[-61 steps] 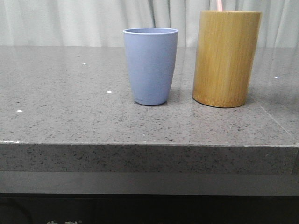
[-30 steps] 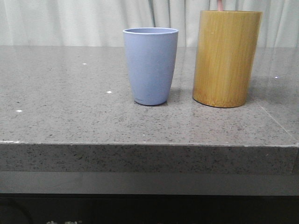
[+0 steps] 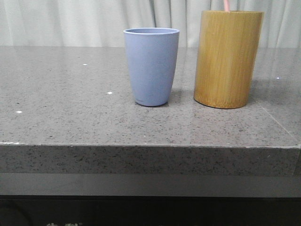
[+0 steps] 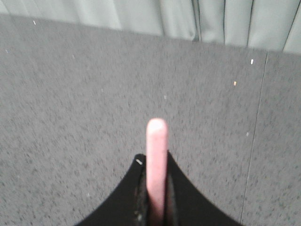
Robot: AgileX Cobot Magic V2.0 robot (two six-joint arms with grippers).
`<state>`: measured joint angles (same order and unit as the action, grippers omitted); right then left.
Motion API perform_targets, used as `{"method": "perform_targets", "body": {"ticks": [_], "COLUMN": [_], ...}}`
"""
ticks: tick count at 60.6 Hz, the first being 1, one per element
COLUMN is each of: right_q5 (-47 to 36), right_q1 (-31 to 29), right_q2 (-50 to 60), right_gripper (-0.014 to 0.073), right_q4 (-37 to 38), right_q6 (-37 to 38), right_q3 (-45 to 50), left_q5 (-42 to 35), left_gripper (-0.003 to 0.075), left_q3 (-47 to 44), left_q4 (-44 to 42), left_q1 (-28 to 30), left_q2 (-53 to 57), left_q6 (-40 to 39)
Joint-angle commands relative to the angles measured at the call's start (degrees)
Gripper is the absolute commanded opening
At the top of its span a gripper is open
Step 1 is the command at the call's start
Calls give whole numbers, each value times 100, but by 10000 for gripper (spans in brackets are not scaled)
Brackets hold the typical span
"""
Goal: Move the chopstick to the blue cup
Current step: 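Lift the pink stick out with the right gripper and move it over the blue cup, then lower the pink stick into the blue cup and open the right gripper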
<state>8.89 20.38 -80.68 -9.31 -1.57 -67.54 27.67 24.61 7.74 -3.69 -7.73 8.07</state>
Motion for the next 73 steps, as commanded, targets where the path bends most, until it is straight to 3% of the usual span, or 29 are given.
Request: {"method": "perform_targets", "body": {"ticks": [1, 13, 24, 38, 51, 73], "right_q5": [-694, -1385, -1864, -2430, -2461, -2187], "right_q1": [1, 20, 419, 1308, 1453, 1453], "right_q2": [579, 1296, 1474, 973, 152, -399], "right_gripper": [-41, -41, -41, -41, -39, 197], "right_q4": [-5, -190, -478, -478, -478, -480], "right_q6": [-61, -61, -61, -61, -61, -61], "right_q3": [-201, -201, -201, -201, -201, -201], "left_q5": [-499, -499, -499, -499, -499, -499], "left_gripper": [-19, -19, -19, -19, -19, -19], "left_q3": [150, 150, 150, 150, 150, 150], "left_q4": [83, 83, 83, 83, 83, 83], "left_q1": [23, 23, 23, 23, 23, 23], "left_q2": [-82, -82, -82, -82, -82, -82], "left_q6": [-41, -41, -41, -41, -41, -41]}}
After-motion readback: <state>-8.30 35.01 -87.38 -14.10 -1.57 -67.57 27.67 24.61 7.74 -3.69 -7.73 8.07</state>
